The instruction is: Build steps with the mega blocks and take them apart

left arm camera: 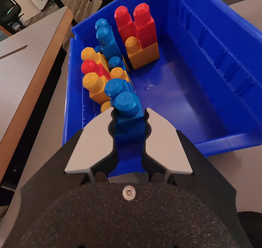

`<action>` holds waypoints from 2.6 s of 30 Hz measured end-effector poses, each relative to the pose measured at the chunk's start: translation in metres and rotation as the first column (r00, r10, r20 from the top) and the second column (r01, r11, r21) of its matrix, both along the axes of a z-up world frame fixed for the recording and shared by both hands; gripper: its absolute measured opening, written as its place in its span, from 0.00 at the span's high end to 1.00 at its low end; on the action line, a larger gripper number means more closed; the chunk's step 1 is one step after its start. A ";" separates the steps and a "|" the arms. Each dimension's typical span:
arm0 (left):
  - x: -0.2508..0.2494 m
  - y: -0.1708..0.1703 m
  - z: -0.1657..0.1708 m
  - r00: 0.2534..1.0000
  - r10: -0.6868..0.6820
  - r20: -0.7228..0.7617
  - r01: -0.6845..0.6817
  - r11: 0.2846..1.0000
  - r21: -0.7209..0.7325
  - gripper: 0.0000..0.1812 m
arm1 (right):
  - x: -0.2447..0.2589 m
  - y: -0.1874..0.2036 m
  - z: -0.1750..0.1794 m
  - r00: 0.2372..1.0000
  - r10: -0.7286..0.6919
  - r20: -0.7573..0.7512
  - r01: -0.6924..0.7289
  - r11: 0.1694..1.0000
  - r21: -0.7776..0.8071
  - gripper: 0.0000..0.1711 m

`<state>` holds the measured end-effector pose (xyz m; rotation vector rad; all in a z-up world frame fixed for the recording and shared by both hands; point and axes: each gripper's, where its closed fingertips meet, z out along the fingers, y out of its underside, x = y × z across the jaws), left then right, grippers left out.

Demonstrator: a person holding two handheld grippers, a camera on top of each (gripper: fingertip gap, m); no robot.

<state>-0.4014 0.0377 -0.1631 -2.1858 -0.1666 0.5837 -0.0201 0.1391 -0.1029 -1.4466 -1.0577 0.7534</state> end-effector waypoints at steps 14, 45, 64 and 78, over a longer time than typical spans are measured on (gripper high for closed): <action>0.104 0.014 0.121 0.956 -0.271 -0.115 0.293 0.906 0.306 0.79 | -0.003 -0.009 0.009 0.999 0.023 -0.034 -0.022 0.999 0.025 0.83; 0.359 0.063 0.117 0.393 -0.911 0.125 0.687 0.381 0.619 0.66 | -0.015 -0.026 0.008 0.987 0.083 -0.137 -0.087 0.996 -0.027 0.79; 0.380 0.029 0.111 -0.076 -0.967 0.245 0.659 0.136 0.740 0.79 | -0.008 -0.077 0.044 0.762 0.447 -0.469 -0.566 0.811 -0.146 0.79; 0.357 0.026 0.067 0.020 -0.995 0.100 0.924 0.057 0.379 0.79 | 0.036 -0.054 0.037 0.883 0.470 -0.023 -0.470 0.882 -0.020 0.71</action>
